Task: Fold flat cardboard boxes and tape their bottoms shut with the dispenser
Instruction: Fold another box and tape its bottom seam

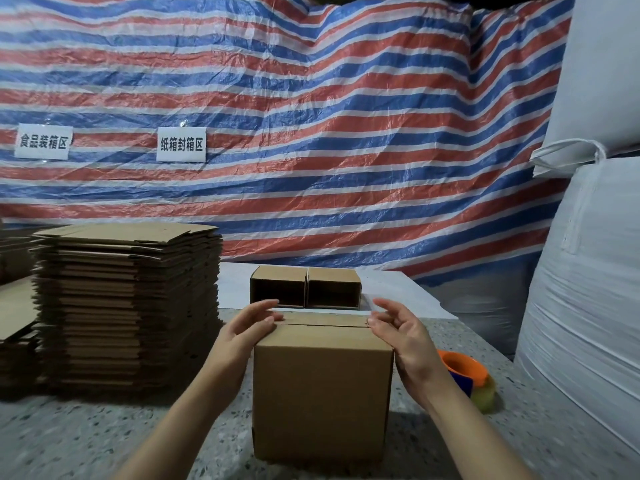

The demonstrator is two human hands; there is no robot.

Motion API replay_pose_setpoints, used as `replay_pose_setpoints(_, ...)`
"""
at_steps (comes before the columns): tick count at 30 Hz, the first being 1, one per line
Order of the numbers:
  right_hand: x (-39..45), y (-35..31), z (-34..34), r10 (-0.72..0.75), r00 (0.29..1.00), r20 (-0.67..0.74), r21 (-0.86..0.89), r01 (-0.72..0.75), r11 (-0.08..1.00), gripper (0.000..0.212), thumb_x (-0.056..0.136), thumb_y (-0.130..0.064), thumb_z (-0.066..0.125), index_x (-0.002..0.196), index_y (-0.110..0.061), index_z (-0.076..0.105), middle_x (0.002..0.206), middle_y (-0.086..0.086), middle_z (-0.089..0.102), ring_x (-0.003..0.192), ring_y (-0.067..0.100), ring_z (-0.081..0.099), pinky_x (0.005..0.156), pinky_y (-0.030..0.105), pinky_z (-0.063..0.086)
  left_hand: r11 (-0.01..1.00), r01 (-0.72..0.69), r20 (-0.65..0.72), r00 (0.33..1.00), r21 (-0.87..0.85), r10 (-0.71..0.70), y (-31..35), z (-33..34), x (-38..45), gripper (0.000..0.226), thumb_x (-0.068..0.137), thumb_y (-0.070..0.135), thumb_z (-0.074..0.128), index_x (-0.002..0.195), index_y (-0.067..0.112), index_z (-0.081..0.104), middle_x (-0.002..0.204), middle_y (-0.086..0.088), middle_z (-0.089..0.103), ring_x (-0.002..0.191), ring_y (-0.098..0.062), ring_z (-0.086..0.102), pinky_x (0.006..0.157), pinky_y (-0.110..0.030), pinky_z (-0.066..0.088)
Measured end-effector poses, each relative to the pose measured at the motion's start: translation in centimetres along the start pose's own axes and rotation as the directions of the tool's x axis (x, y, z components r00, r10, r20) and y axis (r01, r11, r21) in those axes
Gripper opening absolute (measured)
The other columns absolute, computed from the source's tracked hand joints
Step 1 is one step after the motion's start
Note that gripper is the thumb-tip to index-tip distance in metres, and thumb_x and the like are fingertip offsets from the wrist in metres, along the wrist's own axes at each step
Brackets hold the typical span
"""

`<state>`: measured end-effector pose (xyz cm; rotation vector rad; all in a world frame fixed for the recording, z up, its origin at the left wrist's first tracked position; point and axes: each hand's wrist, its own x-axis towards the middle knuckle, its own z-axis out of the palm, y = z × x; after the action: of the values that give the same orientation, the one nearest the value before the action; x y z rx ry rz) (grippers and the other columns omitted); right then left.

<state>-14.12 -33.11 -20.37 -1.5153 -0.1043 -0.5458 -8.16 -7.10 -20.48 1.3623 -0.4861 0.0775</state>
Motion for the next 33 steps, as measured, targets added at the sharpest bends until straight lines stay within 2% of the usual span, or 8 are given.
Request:
replay_pose_setpoints(7,0.1,0.8,0.2,-0.013,0.997,-0.081,0.022,0.014,1.000,0.018,0.092,-0.012,0.069,0.109,-0.017,0.071,0.107,0.010,0.072,0.104,0.027,0.068,0.088,0.036,0.056,0.997,-0.023,-0.037,0.999,0.071,0.026,0.2,0.2,-0.4,0.025,0.093,0.010,0.061,0.094,0.029,0.078,0.101,-0.001,0.075,0.098,-0.016,0.067,0.082,-0.027,0.047)
replay_pose_setpoints(11,0.1,0.5,0.2,-0.001,0.998,-0.069,0.006,0.002,1.000,0.016,0.091,-0.009,0.070,0.106,-0.016,0.071,0.099,0.005,0.075,0.100,0.024,0.069,0.084,0.032,0.055,0.913,0.019,0.121,0.990,0.407,-0.074,3.4,-0.2,0.4,0.026,0.098,0.009,0.057,0.098,0.028,0.075,0.100,0.005,0.073,0.098,-0.014,0.066,0.080,-0.023,0.050)
replay_pose_setpoints(13,0.1,0.4,0.2,0.007,0.998,-0.062,-0.007,-0.008,1.000,0.015,0.092,-0.009,0.070,0.105,-0.016,0.071,0.099,0.005,0.075,0.100,0.023,0.069,0.085,0.032,0.055,0.743,-0.051,0.190,0.976,0.668,-0.104,5.3,0.3,1.1,0.022,0.100,0.015,0.054,0.103,0.029,0.071,0.106,0.009,0.069,0.104,-0.012,0.062,0.089,-0.024,0.050)
replay_pose_setpoints(15,0.1,0.3,0.2,0.012,0.998,-0.063,-0.020,-0.013,1.000,0.014,0.092,-0.011,0.070,0.104,-0.017,0.071,0.098,0.003,0.075,0.099,0.022,0.069,0.083,0.030,0.055,0.433,-0.211,0.256,0.965,0.877,-0.048,6.5,1.9,1.4,0.019,0.102,0.032,0.048,0.111,0.033,0.064,0.118,0.009,0.063,0.115,-0.014,0.054,0.103,-0.036,0.042)
replay_pose_setpoints(17,0.0,0.2,0.3,0.017,0.998,-0.062,-0.030,-0.019,0.999,0.014,0.093,-0.012,0.069,0.105,-0.018,0.071,0.097,0.000,0.075,0.099,0.019,0.070,0.082,0.028,0.055,0.231,-0.308,0.320,0.947,0.923,-0.014,6.9,4.3,1.5,0.034,0.103,0.045,0.035,0.130,0.036,0.054,0.138,0.005,0.054,0.132,-0.019,0.042,0.113,-0.042,0.029)
replay_pose_setpoints(22,-0.1,0.0,0.3,0.014,0.998,-0.064,-0.034,-0.016,0.999,0.014,0.093,-0.010,0.069,0.106,-0.016,0.070,0.099,0.004,0.074,0.098,0.021,0.069,0.083,0.029,0.056,0.183,-0.433,0.463,0.866,0.883,-0.186,4.7,7.7,2.2,0.058,0.102,0.057,0.011,0.156,0.036,0.012,0.165,0.011,0.009,0.151,-0.010,0.002,0.120,-0.046,-0.006)
replay_pose_setpoints(31,1.8,-1.3,-2.3,0.111,0.993,-0.049,0.051,-0.109,0.993,0.024,0.103,-0.031,0.049,0.117,-0.019,0.065,0.111,0.000,0.075,0.114,0.015,0.063,0.105,0.039,0.038,0.145,-0.427,0.451,0.840,0.893,-0.303,3.2,7.4,3.0,0.067,0.093,0.065,0.008,0.155,0.039,0.009,0.164,0.012,0.008,0.151,-0.010,0.004,0.119,-0.049,0.000)
replay_pose_setpoints(33,3.7,-1.7,-4.5,0.144,0.971,-0.193,-0.165,-0.177,0.970,0.037,0.105,-0.042,0.041,0.114,-0.015,0.064,0.109,0.002,0.070,0.106,0.016,0.062,0.101,0.040,0.040,0.159,-0.422,0.451,0.840,0.893,-0.301,3.1,7.4,2.8,0.070,0.090,0.067,0.007,0.155,0.040,0.010,0.164,0.013,0.008,0.151,-0.010,0.004,0.120,-0.048,0.000)
